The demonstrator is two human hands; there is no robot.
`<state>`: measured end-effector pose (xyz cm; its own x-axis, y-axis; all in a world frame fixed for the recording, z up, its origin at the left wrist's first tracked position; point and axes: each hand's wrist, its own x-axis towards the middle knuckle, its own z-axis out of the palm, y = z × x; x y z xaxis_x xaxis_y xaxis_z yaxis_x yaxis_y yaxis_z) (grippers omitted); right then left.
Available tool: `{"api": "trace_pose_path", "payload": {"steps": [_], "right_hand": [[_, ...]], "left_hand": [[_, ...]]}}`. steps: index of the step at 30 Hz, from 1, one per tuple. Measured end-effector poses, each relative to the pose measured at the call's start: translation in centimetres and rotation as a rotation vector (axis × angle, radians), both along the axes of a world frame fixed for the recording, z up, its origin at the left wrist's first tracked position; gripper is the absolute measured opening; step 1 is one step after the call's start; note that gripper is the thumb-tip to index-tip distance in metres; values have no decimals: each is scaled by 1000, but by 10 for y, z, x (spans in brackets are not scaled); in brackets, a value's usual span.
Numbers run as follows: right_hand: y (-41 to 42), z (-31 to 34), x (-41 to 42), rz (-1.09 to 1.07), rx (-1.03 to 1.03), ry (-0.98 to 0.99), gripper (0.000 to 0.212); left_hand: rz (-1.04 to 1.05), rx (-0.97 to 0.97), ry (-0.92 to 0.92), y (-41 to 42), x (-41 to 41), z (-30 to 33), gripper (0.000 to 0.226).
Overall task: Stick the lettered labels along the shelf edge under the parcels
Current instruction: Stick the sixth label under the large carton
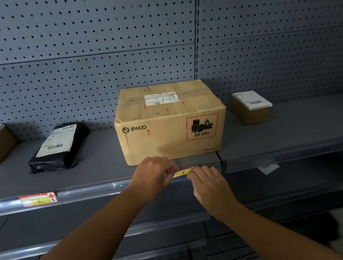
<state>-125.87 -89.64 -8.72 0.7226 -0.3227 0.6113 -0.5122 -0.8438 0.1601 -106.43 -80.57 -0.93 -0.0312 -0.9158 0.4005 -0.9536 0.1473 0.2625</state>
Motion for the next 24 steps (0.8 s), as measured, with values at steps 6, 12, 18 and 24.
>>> {"api": "trace_pose_path", "payload": {"steps": [6, 12, 18, 24], "right_hand": [[10, 18, -1, -20, 122, -138, 32], [5, 21, -5, -20, 152, -126, 43], [2, 16, -10, -25, 161, -94, 38], [0, 17, -12, -10, 165, -70, 39]], "left_hand": [[40, -71, -174, -5, -1, -7, 11], [38, -156, -235, 0, -5, -11, 6], [40, -151, -306, -1, -6, -15, 10], [63, -130, -329, 0, -6, -17, 17]]}}
